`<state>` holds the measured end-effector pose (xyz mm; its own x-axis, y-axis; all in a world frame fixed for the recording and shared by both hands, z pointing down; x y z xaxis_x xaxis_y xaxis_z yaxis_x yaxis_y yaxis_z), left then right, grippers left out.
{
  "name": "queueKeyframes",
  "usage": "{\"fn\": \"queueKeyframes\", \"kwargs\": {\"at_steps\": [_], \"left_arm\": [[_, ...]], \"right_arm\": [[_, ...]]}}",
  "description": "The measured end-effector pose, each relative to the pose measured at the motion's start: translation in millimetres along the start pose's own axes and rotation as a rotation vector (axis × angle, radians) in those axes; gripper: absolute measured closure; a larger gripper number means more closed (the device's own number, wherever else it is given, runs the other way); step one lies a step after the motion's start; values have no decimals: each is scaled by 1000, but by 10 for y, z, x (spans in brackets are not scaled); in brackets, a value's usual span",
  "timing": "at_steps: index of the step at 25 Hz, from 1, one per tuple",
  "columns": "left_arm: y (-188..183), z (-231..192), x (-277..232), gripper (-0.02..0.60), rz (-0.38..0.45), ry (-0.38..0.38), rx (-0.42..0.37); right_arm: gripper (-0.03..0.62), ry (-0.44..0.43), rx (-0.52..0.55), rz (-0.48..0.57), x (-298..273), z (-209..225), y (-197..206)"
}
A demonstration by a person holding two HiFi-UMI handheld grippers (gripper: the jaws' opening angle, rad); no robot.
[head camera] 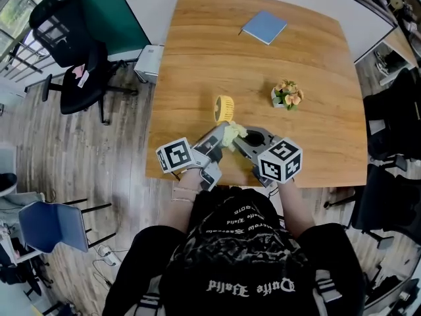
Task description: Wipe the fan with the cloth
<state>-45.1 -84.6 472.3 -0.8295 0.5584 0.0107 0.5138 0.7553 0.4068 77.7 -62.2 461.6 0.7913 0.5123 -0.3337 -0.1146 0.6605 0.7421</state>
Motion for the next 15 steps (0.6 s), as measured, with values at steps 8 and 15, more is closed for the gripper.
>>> {"fn": "queueKeyframes", "kwargs": {"at_steps": [8, 15], "left_arm": [[97, 131, -37, 383, -143, 28, -104], [123, 224, -76, 383, -264, 39, -207]], "right_arm": [[534, 42, -34, 213, 288, 98, -304], [534, 46, 44, 194, 409, 146, -417]]}}
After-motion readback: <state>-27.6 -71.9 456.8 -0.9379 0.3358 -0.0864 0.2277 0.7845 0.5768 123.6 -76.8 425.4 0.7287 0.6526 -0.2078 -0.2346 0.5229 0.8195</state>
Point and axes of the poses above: the fingertips, and each gripper's own axes: x backward along the fingers, z to its right, y out of its underside, the point moved 7 cm from there along x, backward along the fingers, and after that the axes turned 12 degrees about -x, right-handed, at the moved point
